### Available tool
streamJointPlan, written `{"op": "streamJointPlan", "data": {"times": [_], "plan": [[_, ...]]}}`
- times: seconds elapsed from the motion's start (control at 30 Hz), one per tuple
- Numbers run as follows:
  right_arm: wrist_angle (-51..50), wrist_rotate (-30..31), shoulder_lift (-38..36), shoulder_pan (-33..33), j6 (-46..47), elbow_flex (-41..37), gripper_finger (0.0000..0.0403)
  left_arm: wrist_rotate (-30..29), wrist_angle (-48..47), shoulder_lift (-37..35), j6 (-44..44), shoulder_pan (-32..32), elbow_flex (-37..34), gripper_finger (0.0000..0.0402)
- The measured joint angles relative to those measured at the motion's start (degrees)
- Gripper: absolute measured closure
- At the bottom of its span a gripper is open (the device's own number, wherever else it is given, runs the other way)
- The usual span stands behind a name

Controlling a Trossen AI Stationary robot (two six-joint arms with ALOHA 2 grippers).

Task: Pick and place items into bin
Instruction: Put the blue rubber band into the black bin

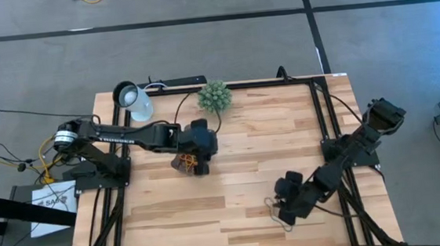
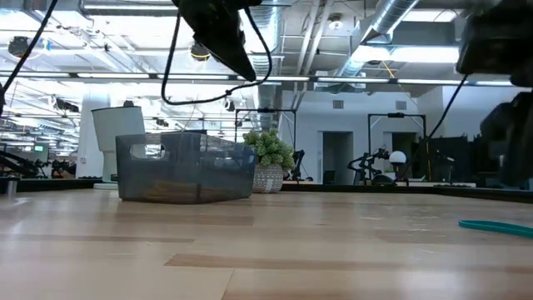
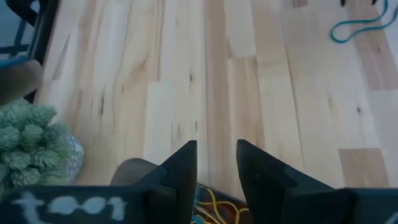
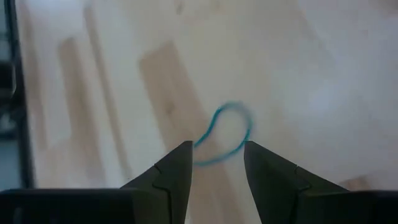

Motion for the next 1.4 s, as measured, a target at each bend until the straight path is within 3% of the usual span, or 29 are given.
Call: {"op": "streamJointPlan", "data": {"times": [0.17,0.33,0.53,0.87,1.03,1.27,1.4], "plan": [[0.04,12.58,1.68,0.79,0.29,0.02,0.0262,-0.01,-0.31,0.02,-0.48,-0.62,0.0,0.0297],[1.97,7.63,8.76,-1.14,0.67,0.14,0.0262,-0.04,-0.57,0.02,-0.74,-0.74,0.0,0.0297],[-1.97,7.82,14.55,-1.26,1.85,5.37,0.0262,-0.06,-1.64,0.04,-0.76,-0.74,0.0,0.0297],[-9.72,6.08,14.97,1.16,0.9,8.2,0.0279,-0.04,-2.02,0.04,-1.2,-0.74,0.0,0.0297],[-9.99,3.71,14.82,1.33,1.57,8.17,0.0295,-0.02,-2.58,0.04,-1.98,-0.88,0.0,0.0297],[-9.9,4.85,14.91,1.03,0.95,8.07,0.0304,-0.02,-3.63,0.07,-2.32,-1.07,0.0,0.0297],[-8.96,4.36,14.84,-1.08,-2.58,8.02,0.0341,-0.03,-3.62,0.07,-2.38,-1.12,0.0,0.0297]]}}
